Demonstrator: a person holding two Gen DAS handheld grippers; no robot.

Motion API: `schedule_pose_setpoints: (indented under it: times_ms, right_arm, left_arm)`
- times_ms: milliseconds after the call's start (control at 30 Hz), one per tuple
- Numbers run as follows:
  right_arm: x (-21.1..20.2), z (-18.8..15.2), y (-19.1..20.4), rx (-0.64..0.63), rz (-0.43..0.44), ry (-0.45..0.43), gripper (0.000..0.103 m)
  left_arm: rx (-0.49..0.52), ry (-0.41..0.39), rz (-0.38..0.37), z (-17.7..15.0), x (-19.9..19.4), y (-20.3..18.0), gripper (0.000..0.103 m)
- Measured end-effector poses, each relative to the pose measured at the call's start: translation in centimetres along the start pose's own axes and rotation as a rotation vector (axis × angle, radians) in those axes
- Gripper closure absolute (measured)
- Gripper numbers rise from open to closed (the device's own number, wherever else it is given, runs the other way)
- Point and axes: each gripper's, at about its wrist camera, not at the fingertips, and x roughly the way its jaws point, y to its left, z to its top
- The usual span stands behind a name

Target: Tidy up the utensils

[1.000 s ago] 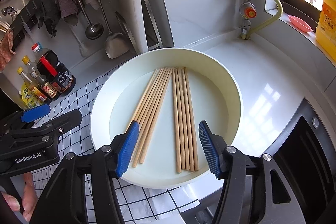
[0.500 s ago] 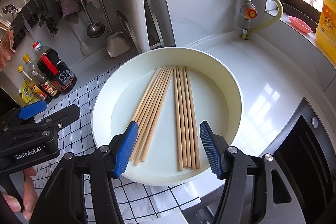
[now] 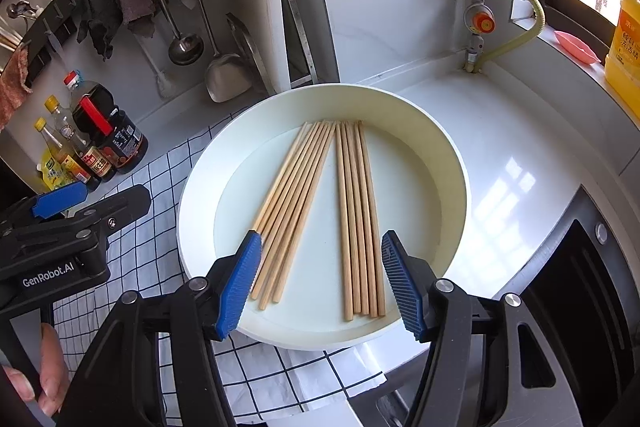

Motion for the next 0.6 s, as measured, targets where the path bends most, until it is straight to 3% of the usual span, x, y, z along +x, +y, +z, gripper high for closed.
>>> schedule_pose_setpoints:
  times_ms: [600]
  right_arm:
    - [0.26,-0.15,0.37,-0.002,-0.001,0.011,0.043]
  left_arm:
    - [-0.003,0.007,-0.002,-0.37,0.24,0.11,0.008]
